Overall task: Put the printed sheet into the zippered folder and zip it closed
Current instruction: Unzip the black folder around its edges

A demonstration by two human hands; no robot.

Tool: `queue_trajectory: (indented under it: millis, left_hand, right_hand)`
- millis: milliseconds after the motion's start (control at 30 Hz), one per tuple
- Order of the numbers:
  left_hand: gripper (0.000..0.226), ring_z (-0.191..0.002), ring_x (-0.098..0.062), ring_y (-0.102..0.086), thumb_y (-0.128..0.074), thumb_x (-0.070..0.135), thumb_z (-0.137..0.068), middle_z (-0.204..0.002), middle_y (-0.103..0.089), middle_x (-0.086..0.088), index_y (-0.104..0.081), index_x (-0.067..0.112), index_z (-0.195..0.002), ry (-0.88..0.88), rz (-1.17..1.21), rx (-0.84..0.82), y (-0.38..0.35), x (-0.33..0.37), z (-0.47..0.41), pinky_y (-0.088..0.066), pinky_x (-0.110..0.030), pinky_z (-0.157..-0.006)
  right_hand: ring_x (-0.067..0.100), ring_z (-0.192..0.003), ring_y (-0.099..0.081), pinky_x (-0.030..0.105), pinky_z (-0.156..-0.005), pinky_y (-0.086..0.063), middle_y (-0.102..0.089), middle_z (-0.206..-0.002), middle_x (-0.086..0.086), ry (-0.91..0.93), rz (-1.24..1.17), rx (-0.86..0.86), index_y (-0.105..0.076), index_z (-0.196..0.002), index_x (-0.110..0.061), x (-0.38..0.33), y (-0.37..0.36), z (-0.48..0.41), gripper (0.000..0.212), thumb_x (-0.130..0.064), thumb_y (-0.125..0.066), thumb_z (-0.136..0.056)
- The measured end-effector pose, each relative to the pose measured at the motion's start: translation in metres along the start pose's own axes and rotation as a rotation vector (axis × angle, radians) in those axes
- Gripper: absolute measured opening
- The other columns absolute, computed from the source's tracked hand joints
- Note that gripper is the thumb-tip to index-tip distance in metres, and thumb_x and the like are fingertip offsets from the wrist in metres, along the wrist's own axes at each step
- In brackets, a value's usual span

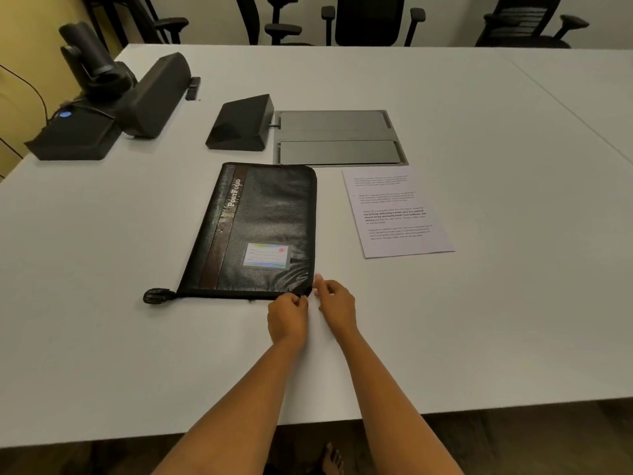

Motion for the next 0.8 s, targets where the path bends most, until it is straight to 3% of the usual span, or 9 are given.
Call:
queue_trajectory:
  millis: [67,133,267,367,533,667,800]
  left_hand:
    - [0.023,-0.074,-0.025,-0.061,-0.055,0.022,-0.093,-0.084,-0.069,-0.013,-0.067,0.004,-0.088,-0.036,-0.029,0.005,0.003,0.002,0.001,-0.048,-0.032,-0.067]
    - [0.02,-0.073,-0.023,-0.058,-0.055,0.021,-0.093,-0.086,-0.068,-0.012,-0.065,0.005,-0.088,-0.103,-0.088,0.007,0.007,0.003,0.001,-0.047,-0.032,-0.067]
    - [0.016,-0.076,-0.024,-0.058,-0.057,0.018,-0.092,-0.087,-0.063,-0.01,-0.061,0.005,-0.083,-0.345,-0.224,0.005,0.023,0.008,-0.004,-0.052,-0.038,-0.07]
    - [0.014,-0.075,-0.024,-0.058,-0.059,0.017,-0.091,-0.085,-0.062,-0.009,-0.06,0.006,-0.083,-0.468,-0.299,-0.009,0.029,0.01,-0.008,-0.053,-0.039,-0.069]
    - [0.012,-0.073,-0.02,-0.055,-0.06,0.017,-0.09,-0.083,-0.06,-0.005,-0.059,0.008,-0.083,-0.433,-0.213,0.02,0.03,0.004,-0.009,-0.053,-0.037,-0.07]
    - [0.013,-0.075,-0.021,-0.056,-0.059,0.019,-0.091,-0.082,-0.055,0.0,-0.059,0.009,-0.083,-0.412,-0.174,0.009,0.024,-0.001,-0.009,-0.05,-0.037,-0.068]
    - [0.013,-0.087,-0.018,-0.055,-0.058,0.022,-0.092,-0.091,-0.062,-0.002,-0.064,0.011,-0.092,-0.487,-0.21,0.003,0.022,0.002,-0.008,-0.048,-0.033,-0.074]
  right_hand:
    - [0.02,-0.082,-0.06,0.039,-0.084,-0.051,-0.068,-0.091,0.007,-0.073,0.089,-0.097,-0.066,-0.09,-0.011,-0.005,-0.012,-0.009,0.04,-0.049,-0.054,-0.088]
    - [0.019,-0.087,-0.058,0.037,-0.085,-0.05,-0.066,-0.094,0.007,-0.113,0.177,-0.123,-0.066,-0.093,-0.012,-0.004,-0.016,-0.016,0.03,-0.041,-0.061,-0.086]
    - [0.024,-0.107,-0.059,0.032,-0.085,-0.046,-0.066,-0.113,0.005,-0.169,0.257,-0.064,-0.066,-0.105,-0.016,0.001,-0.008,-0.018,0.031,-0.04,-0.061,-0.086]
    - [0.025,-0.111,-0.058,0.032,-0.089,-0.045,-0.064,-0.119,0.005,-0.164,0.276,-0.033,-0.065,-0.108,-0.018,-0.002,-0.006,-0.014,0.032,-0.04,-0.06,-0.087]
    - [0.025,-0.11,-0.058,0.03,-0.087,-0.044,-0.065,-0.117,0.005,-0.151,0.278,-0.02,-0.065,-0.109,-0.017,-0.004,-0.005,-0.012,0.032,-0.041,-0.058,-0.088]
    - [0.02,-0.103,-0.061,0.028,-0.079,-0.041,-0.069,-0.11,0.001,-0.026,0.254,-0.062,-0.063,-0.106,-0.019,-0.002,-0.008,-0.004,0.027,-0.037,-0.048,-0.093]
    - [0.017,-0.085,-0.057,0.029,-0.08,-0.045,-0.071,-0.106,0.003,0.118,0.265,-0.173,-0.059,-0.109,-0.011,-0.004,-0.024,0.009,0.03,-0.029,-0.064,-0.085]
Point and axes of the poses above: each hand's wrist, its own z-axis away from the middle knuckle, its own y-axis out of the back of the hand, x = y × z, the point moved 9 cm from there along -z, towards the middle knuckle
